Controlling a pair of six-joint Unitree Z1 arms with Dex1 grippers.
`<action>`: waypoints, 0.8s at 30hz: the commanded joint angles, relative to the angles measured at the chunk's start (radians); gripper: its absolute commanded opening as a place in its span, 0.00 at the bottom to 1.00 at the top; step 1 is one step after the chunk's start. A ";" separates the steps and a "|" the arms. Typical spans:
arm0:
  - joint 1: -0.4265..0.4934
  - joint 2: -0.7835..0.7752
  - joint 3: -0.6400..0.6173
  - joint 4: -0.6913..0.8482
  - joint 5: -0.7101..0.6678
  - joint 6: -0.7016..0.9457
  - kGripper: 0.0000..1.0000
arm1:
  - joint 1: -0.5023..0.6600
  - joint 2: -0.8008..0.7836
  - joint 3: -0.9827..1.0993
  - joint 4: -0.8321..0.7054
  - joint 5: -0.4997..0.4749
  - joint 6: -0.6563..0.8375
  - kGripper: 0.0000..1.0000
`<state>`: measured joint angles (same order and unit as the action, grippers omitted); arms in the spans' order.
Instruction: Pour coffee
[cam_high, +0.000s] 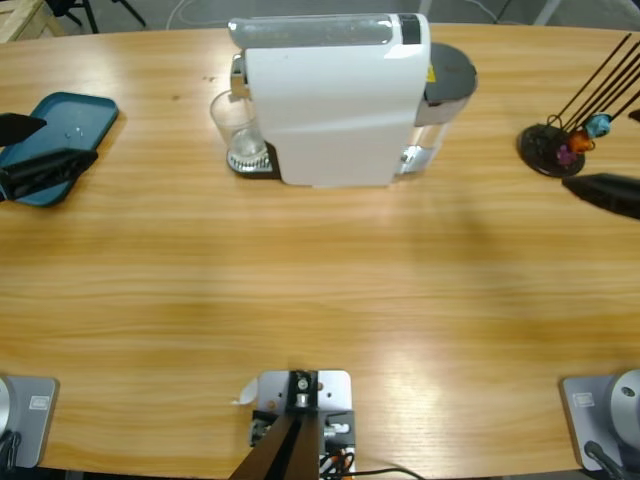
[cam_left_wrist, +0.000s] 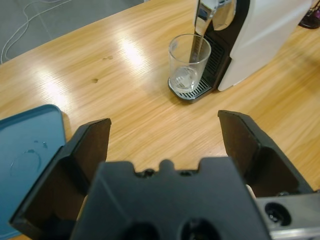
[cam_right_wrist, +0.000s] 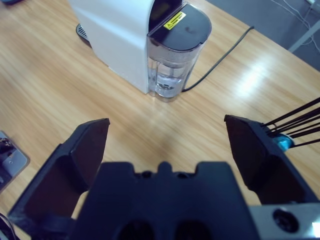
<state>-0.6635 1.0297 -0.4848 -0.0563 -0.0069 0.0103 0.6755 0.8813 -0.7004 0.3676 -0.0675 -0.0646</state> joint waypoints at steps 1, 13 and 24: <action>-0.033 0.037 0.075 -0.042 -0.027 0.014 0.93 | 0.009 -0.054 0.164 -0.159 0.032 0.014 1.00; -0.061 0.009 0.089 -0.045 -0.050 0.001 0.94 | 0.010 -0.035 0.196 -0.181 0.083 0.015 1.00; -0.061 0.063 0.101 -0.062 -0.038 -0.001 0.93 | 0.010 -0.005 0.250 -0.261 0.050 0.038 1.00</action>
<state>-0.7147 1.0549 -0.4177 -0.0981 -0.0553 0.0177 0.6755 0.8541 -0.5052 0.1533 -0.0010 -0.0636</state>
